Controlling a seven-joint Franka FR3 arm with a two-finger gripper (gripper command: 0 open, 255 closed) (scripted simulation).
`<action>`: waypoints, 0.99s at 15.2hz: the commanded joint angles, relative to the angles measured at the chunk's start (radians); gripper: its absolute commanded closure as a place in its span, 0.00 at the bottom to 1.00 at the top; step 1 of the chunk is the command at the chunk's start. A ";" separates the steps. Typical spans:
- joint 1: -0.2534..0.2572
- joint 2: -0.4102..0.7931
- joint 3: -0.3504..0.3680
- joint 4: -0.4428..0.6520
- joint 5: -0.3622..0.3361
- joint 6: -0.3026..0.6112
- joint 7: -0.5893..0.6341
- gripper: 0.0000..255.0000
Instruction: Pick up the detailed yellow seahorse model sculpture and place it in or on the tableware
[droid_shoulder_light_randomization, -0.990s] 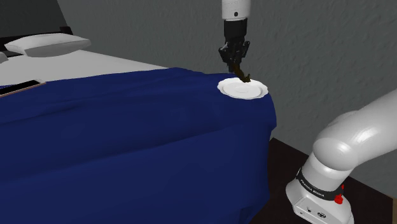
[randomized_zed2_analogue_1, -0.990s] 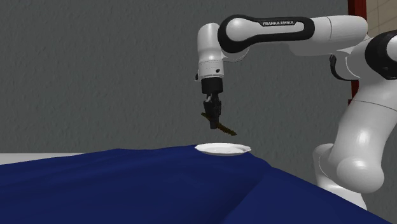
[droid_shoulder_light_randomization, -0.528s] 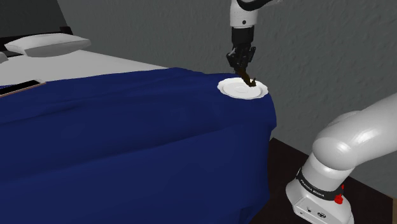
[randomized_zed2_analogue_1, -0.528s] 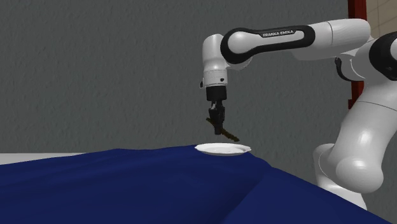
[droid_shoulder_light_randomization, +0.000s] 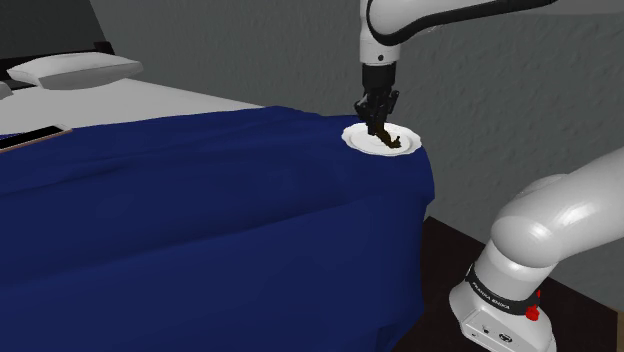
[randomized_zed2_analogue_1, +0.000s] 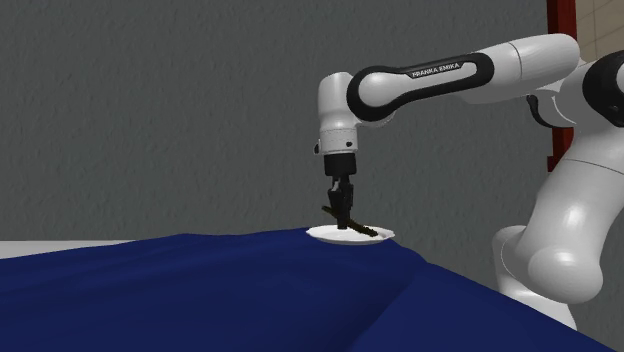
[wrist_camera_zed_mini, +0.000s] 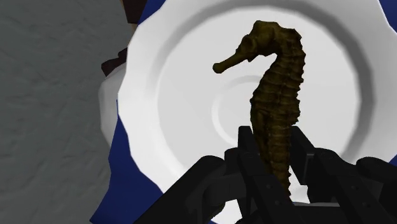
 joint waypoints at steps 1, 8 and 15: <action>0.001 -0.002 0.002 -0.031 0.001 0.029 0.003 1.00; 0.001 -0.002 0.002 -0.031 0.001 0.029 0.003 1.00; 0.001 0.001 0.002 0.005 0.001 -0.004 0.003 0.00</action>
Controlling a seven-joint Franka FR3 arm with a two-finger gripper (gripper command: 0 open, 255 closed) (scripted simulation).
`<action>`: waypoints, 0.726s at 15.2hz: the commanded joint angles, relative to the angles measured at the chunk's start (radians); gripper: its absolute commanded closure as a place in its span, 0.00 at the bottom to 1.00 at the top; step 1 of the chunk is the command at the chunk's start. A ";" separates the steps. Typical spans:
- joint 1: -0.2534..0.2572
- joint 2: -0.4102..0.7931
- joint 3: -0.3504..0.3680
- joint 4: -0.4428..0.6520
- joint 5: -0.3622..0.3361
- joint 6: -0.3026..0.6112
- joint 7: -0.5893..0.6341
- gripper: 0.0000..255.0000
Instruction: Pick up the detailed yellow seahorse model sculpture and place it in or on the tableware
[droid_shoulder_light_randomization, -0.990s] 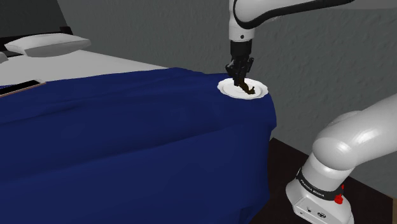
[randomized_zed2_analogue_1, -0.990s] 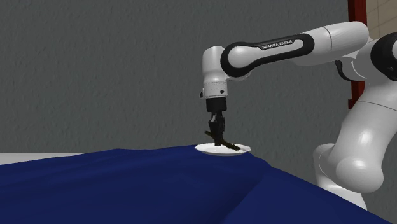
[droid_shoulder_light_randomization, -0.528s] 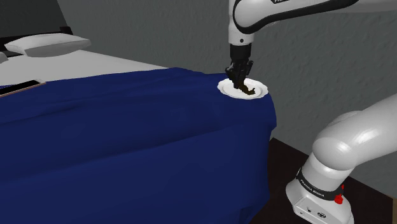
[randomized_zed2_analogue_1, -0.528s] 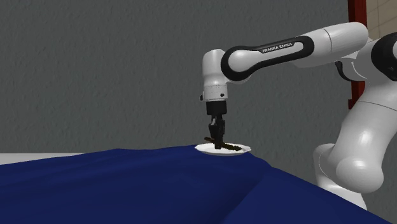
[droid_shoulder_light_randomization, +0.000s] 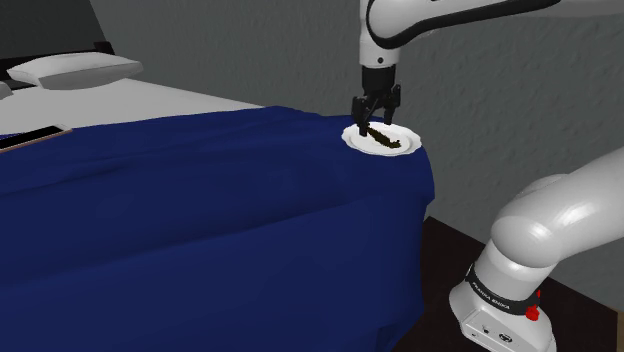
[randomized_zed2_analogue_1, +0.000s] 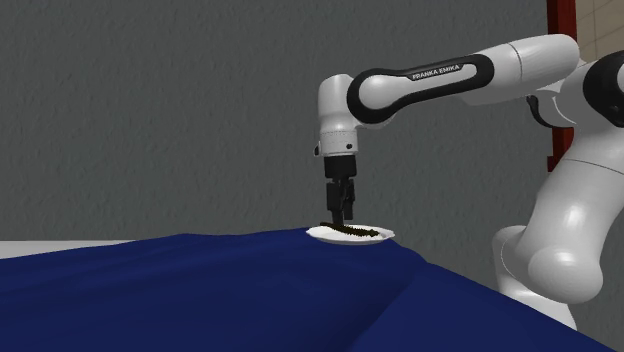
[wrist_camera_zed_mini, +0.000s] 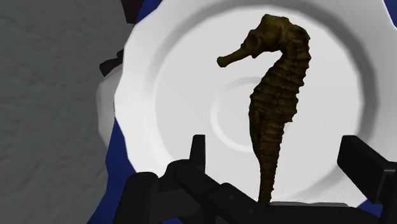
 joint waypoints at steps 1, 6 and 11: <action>0.000 0.007 0.002 0.055 0.000 -0.049 0.002 0.00; -0.001 0.017 0.003 0.124 -0.001 -0.107 0.003 0.00; -0.001 0.017 0.003 0.124 -0.001 -0.107 0.003 0.00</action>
